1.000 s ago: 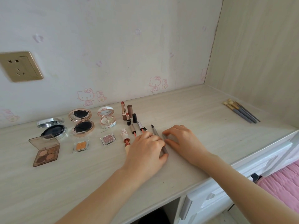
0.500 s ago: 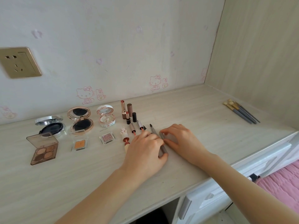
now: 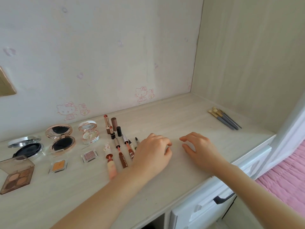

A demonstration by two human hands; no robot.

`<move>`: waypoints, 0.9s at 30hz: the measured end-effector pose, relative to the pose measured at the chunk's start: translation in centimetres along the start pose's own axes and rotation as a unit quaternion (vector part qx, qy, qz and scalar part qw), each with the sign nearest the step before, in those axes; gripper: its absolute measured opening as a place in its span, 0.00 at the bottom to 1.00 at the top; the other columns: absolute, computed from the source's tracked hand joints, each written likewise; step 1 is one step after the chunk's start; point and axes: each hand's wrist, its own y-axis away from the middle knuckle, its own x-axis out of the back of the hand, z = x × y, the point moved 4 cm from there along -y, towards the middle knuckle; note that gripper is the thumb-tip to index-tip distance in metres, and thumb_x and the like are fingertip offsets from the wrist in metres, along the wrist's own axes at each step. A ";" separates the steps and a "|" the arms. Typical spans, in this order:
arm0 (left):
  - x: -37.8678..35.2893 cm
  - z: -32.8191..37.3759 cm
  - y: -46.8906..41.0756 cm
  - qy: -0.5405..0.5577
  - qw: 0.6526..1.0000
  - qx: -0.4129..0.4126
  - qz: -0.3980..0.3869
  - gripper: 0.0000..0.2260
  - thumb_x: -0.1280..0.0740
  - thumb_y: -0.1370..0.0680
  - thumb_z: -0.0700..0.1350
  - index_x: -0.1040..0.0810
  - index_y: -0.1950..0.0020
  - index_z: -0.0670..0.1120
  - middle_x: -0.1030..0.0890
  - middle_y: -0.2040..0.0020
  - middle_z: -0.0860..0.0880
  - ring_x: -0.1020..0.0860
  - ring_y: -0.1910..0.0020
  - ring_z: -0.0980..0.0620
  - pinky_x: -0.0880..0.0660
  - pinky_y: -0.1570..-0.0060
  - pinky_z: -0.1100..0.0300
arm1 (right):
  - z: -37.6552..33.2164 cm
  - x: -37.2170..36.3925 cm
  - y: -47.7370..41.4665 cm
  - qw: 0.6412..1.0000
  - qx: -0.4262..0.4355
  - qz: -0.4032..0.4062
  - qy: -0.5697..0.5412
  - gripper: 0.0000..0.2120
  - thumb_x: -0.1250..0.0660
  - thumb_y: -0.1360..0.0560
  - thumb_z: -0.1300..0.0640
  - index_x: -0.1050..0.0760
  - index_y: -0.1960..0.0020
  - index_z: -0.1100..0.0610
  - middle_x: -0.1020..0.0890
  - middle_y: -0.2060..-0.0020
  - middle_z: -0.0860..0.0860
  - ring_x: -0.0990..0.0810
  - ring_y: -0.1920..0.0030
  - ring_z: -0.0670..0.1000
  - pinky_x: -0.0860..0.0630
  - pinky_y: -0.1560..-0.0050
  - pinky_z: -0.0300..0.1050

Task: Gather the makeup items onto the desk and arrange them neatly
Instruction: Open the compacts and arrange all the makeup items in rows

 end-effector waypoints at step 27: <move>-13.9 10.2 -18.0 0.076 0.993 -0.042 -0.078 0.18 0.42 0.21 0.46 0.27 0.32 0.45 0.27 0.36 0.44 0.32 0.38 0.42 0.28 0.43 0.48 | 18.4 9.7 -3.7 0.974 -0.189 0.079 0.099 0.13 0.39 0.23 0.57 0.22 0.41 0.56 0.18 0.47 0.52 0.22 0.46 0.54 0.27 0.45 0.45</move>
